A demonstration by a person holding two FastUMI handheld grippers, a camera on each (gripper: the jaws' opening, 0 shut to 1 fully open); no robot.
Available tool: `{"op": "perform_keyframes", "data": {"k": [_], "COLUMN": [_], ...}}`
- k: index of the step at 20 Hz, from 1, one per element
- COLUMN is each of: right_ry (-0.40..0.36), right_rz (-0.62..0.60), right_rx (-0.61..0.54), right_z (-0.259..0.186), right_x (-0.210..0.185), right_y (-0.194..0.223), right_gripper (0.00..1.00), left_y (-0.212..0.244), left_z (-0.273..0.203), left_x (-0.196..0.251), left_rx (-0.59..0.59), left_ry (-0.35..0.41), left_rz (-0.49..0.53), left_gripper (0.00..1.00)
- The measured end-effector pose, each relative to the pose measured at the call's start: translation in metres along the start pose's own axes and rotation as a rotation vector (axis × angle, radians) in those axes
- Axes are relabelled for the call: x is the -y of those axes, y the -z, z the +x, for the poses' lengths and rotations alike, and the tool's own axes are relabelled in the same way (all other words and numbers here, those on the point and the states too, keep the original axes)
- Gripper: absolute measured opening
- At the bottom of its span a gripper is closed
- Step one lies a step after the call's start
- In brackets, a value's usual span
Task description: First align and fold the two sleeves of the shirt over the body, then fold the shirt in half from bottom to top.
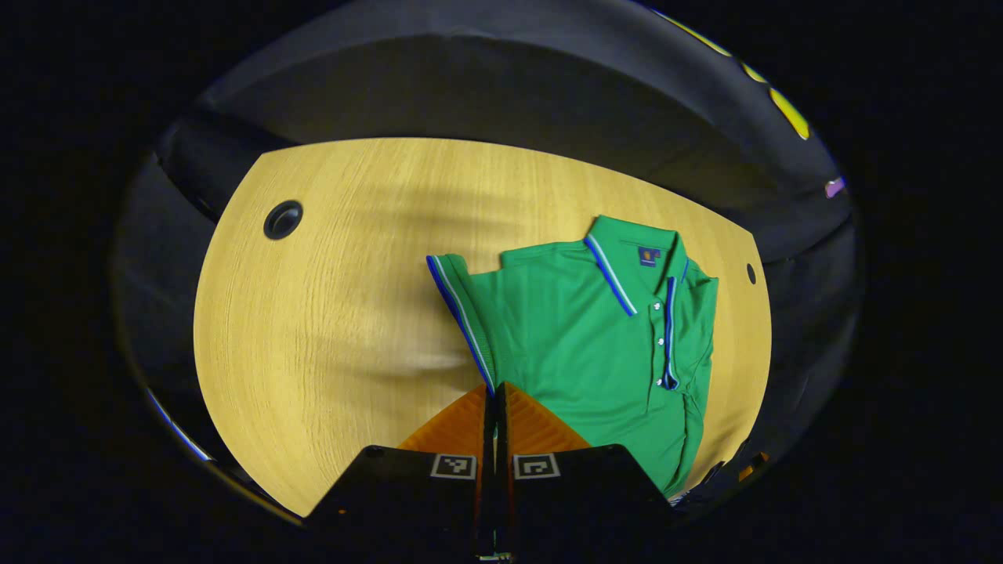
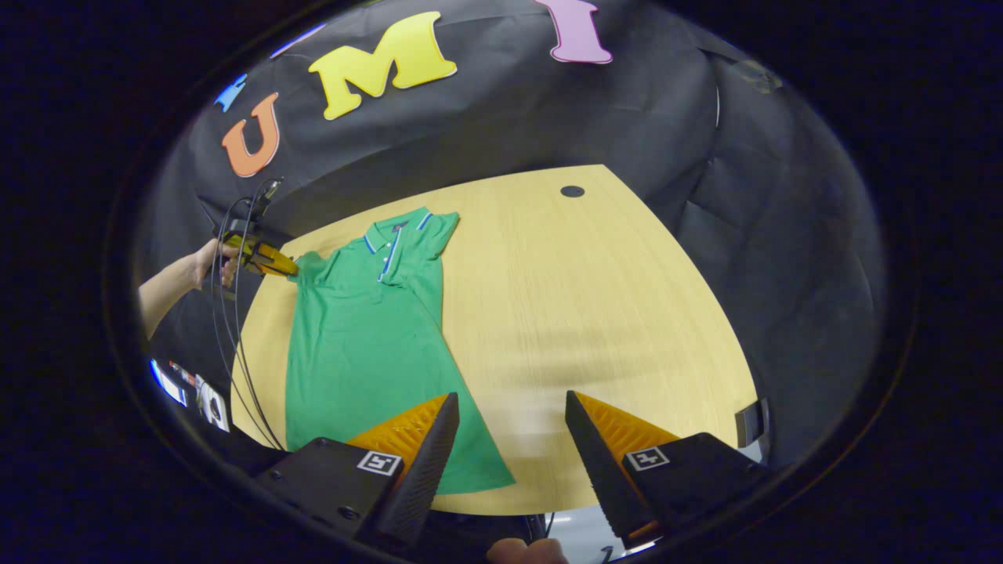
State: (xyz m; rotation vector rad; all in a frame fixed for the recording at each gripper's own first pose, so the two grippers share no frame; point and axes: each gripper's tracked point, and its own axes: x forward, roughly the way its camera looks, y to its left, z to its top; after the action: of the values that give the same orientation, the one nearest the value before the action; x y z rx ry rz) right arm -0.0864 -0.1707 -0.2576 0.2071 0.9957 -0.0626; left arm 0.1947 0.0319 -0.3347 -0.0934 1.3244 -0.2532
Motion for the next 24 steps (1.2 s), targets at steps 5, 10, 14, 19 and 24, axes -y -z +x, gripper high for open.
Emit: {"op": "perform_keyframes", "data": {"k": [5,10,14,19,24], "right_ry": [0.027,0.049,0.055,-0.02,-0.079], "right_rz": [0.054,0.094,0.001,-0.127,-0.233], "right_rx": [0.03,0.03,0.028,0.027,0.012], "right_z": [-0.015,-0.026,-0.021,-0.006,0.01], "right_x": [0.018,0.034,0.031,-0.014,-0.049], "right_y": [0.007,0.021,0.022,0.009,0.006], "right_gripper": [0.88,0.88,0.88,0.88,0.84], "left_y": [-0.032,-0.024,-0.01,0.014,0.068], "left_z": [0.0,0.028,0.016,-0.032,-0.082], "left_x": [0.061,0.103,0.108,0.072,0.041], "left_rx": [0.012,-0.012,0.013,0.104,0.199], "left_ry": [-0.002,0.03,0.069,0.028,0.04], "left_rz": [0.189,0.166,0.09,0.065,0.019], "left_gripper": [0.04,0.11,0.37,0.89,0.89]}}
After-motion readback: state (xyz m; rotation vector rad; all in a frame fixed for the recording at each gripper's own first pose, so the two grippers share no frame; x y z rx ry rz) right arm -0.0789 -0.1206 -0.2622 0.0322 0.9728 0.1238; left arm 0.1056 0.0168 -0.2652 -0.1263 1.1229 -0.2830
